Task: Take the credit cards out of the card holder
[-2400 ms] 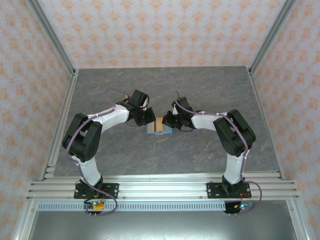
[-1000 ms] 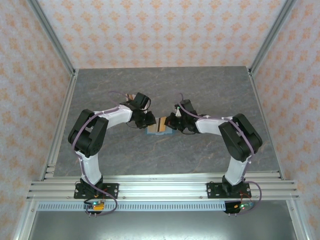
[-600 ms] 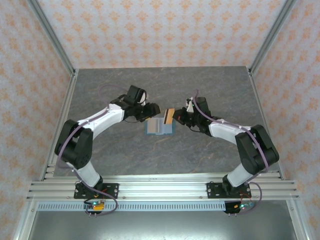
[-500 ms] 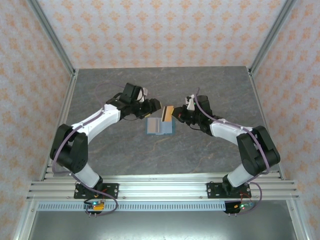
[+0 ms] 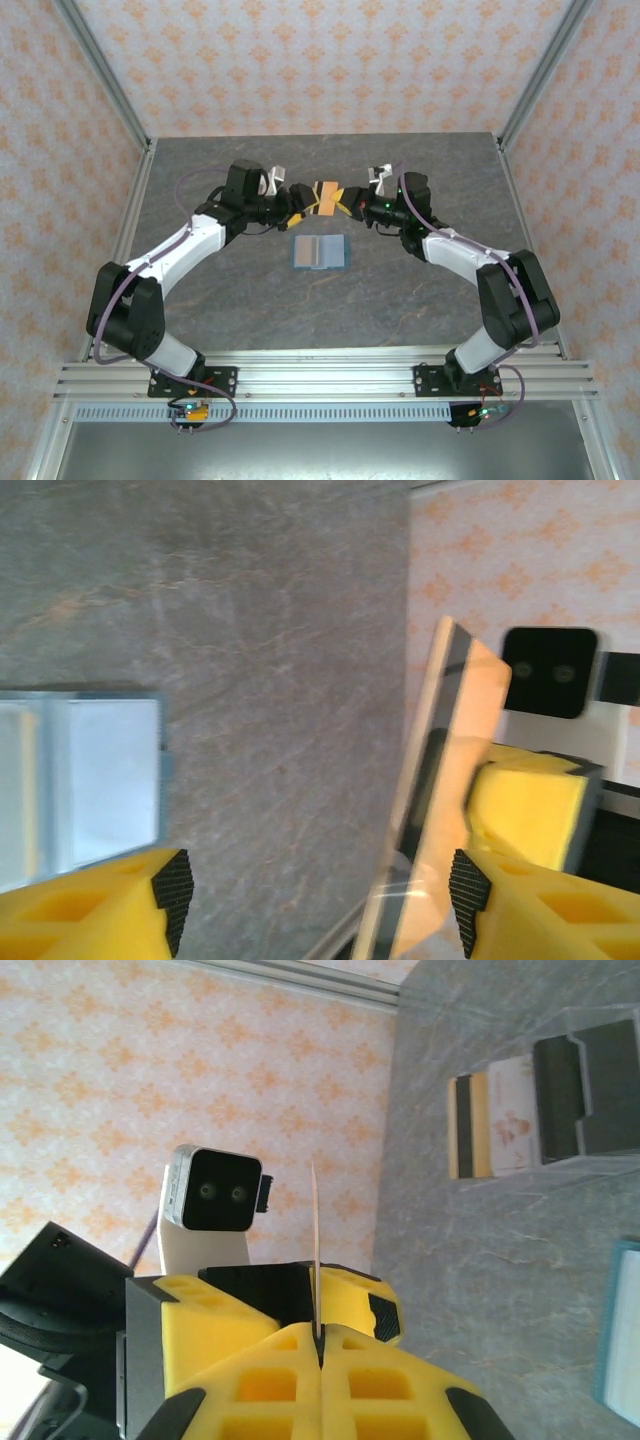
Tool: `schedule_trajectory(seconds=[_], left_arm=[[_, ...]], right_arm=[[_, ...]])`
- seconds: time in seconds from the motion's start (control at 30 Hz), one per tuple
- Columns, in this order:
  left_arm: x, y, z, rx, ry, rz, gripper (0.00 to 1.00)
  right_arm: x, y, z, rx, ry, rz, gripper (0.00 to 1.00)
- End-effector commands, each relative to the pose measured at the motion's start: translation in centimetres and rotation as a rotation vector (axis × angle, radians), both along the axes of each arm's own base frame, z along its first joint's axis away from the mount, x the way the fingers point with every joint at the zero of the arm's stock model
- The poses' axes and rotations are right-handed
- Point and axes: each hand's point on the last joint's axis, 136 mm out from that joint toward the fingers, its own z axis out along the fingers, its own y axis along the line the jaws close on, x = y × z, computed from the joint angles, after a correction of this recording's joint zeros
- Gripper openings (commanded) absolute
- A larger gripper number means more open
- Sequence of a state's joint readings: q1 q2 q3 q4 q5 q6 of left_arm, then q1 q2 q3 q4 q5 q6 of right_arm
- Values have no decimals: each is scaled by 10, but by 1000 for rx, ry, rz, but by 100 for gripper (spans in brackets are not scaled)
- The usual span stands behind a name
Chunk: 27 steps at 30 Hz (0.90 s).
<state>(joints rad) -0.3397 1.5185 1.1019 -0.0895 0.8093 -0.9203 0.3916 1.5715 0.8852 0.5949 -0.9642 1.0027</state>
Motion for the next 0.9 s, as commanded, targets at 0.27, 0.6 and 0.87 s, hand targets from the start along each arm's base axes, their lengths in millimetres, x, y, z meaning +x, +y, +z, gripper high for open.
schedule_trajectory(seconds=[0.27, 0.6, 0.87], left_arm=[[-5, -14, 50, -174, -110, -65, 24], [-6, 34, 7, 143, -63, 71, 0], [-6, 133, -49, 609, 63, 327, 0]], right_arm=[[5, 10, 27, 120, -28, 55, 0], [0, -11, -24, -205, 26, -28, 63], [-6, -57, -60, -538, 63, -164, 96]])
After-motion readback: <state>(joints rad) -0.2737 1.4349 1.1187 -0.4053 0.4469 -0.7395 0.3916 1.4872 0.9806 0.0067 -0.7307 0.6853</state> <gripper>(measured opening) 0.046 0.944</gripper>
